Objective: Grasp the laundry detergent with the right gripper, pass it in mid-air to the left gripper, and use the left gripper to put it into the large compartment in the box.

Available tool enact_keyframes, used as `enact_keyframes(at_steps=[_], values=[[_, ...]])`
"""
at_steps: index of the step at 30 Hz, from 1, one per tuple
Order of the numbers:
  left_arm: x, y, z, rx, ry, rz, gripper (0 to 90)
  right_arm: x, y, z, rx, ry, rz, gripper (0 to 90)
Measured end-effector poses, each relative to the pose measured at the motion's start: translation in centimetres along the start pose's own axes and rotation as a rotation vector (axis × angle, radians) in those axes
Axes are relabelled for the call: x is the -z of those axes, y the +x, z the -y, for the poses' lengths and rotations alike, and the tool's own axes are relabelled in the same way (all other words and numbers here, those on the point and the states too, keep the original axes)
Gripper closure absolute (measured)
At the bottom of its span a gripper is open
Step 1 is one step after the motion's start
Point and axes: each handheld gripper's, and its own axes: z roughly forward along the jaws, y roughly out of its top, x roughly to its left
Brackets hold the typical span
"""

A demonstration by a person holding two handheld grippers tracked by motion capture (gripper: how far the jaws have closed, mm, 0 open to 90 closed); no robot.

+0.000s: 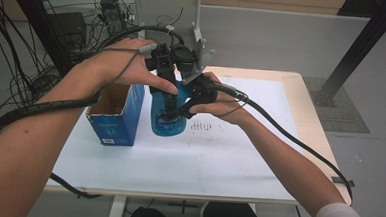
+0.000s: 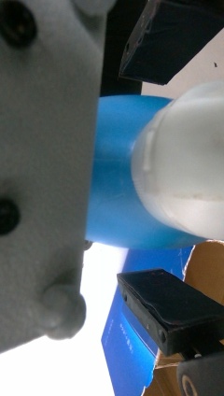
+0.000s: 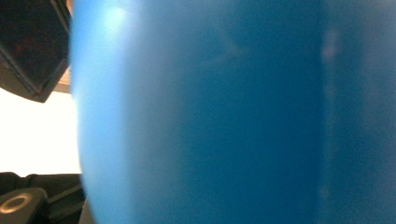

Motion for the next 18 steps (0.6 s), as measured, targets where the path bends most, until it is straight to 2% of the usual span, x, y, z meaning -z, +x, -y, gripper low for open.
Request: enact_keyframes(at_steps=[18], values=[[-0.12,-0.04,0.11,-0.001,-0.003,0.001,4.1,-0.1,0.0,0.04,-0.005,0.007,0.001,43.8]])
